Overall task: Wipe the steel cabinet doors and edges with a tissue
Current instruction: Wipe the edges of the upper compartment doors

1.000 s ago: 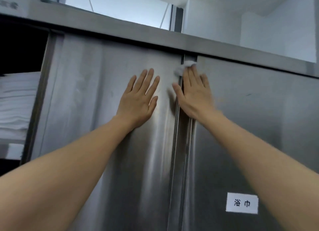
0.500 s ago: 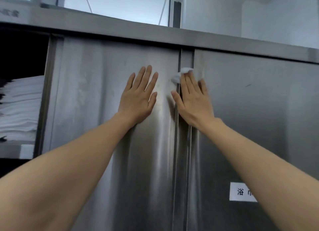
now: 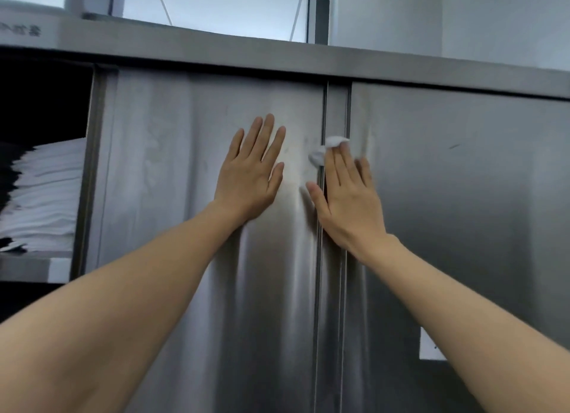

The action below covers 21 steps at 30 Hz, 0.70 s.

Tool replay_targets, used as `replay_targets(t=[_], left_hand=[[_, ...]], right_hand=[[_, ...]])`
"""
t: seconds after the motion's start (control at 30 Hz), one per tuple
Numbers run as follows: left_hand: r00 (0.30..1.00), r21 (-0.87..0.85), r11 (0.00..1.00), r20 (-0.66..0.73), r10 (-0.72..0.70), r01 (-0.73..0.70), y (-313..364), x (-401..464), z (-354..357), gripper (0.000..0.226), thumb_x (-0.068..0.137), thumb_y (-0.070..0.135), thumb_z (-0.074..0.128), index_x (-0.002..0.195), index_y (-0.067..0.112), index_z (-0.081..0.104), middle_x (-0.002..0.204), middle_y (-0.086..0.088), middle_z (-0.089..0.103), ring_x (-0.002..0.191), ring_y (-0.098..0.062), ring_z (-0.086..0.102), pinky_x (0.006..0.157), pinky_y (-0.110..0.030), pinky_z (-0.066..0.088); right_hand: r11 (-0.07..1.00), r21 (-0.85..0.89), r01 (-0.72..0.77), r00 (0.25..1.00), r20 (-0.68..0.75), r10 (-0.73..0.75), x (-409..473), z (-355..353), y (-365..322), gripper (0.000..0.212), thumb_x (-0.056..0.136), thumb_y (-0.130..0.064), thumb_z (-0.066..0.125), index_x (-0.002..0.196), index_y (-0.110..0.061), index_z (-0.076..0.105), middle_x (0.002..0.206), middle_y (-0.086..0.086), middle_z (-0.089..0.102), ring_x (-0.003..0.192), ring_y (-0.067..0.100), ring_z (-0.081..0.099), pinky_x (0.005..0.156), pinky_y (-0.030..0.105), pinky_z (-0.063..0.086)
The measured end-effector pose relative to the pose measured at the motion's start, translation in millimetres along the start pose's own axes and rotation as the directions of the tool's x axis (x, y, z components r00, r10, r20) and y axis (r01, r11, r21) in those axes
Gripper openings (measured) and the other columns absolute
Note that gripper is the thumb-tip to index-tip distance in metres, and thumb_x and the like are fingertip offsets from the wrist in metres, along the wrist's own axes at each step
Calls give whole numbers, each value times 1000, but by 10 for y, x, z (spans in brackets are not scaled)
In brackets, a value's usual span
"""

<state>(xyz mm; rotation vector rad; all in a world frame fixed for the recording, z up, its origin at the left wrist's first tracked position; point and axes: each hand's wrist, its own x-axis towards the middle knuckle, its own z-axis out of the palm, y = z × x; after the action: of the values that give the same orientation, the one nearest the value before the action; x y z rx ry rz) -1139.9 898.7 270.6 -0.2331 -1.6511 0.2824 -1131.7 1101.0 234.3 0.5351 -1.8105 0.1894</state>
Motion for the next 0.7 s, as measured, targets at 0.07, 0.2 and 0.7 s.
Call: replay_targets(t=[0.07,0.2,0.7], left_hand=[[1000,4,1000,14,-5,5,13,-6,-21,62,103,39,20,159,14,13,166,-11,6,153,-25,3,124,-44,6],[995,18,999,94,-30,28,35,8,-80,63,102,40,13,159,14,5,166,-11,0,153,-25,-3,124,-45,2],[992,-81,994,105,-64,73,594,-1512,-345,62,99,29,37,155,5,27,163,-16,18,151,-32,11,123,-45,5]], right_hand=[[999,-20,35,999,9,-35,-336,113,12,77,101,-56,16,158,-4,9,166,11,6,153,19,-3,124,37,-6],[997,-56,52,998,32,-51,-588,211,17,77,103,-55,24,156,-1,15,164,15,13,153,24,5,125,41,4],[992,-114,54,979,202,-30,-548,9,-22,83,103,-59,24,157,-3,-6,166,12,-8,152,20,-13,122,39,-13]])
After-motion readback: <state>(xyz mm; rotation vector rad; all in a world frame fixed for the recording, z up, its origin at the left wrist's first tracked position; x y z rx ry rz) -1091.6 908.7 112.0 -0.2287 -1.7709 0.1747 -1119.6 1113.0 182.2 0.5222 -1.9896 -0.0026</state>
